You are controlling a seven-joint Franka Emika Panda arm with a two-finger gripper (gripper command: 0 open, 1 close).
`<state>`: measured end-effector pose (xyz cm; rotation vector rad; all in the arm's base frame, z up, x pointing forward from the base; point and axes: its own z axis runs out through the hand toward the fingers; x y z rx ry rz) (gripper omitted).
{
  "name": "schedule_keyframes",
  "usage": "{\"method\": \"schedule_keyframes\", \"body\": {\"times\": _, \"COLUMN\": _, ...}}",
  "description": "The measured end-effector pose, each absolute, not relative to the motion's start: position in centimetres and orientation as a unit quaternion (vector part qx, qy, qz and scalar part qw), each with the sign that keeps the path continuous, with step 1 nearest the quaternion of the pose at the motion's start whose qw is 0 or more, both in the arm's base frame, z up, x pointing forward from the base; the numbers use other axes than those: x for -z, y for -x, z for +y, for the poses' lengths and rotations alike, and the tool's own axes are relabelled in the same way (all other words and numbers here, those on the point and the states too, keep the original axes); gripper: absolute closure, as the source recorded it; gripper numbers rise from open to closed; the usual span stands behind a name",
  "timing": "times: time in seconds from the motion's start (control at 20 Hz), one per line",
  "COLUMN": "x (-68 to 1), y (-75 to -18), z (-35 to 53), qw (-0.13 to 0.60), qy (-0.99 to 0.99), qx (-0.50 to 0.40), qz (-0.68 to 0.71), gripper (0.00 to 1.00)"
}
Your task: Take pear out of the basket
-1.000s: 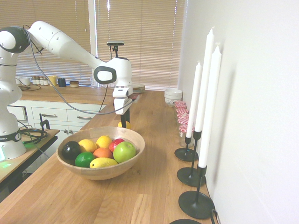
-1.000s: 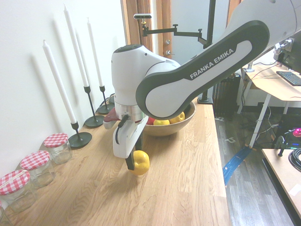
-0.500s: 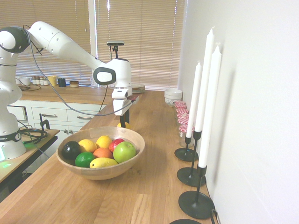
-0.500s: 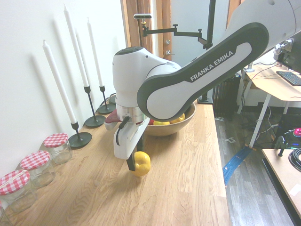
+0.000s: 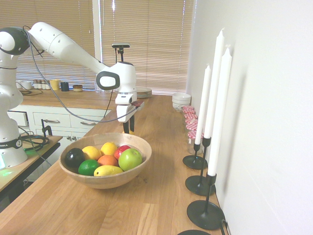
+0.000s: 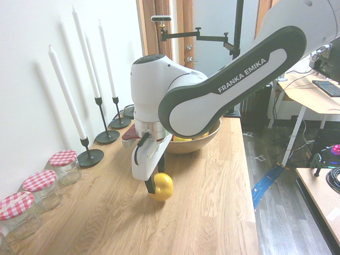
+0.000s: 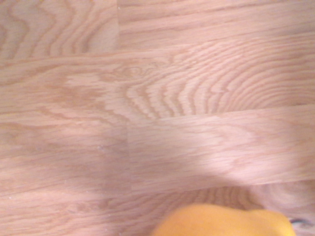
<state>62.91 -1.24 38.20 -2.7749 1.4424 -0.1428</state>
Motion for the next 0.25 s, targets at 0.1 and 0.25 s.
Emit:
{"method": "schedule_keyframes", "body": {"times": 0.1, "x": -38.04, "y": -62.61, "z": -1.37, "qw": 0.006, "qy": 0.886, "qx": 0.046, "qz": 0.462, "gripper": 0.0}}
{"method": "schedule_keyframes", "body": {"times": 0.25, "x": -38.12, "y": -62.19, "z": -1.52, "qw": 0.007, "qy": 0.885, "qx": 0.047, "qz": 0.463, "gripper": 0.0}}
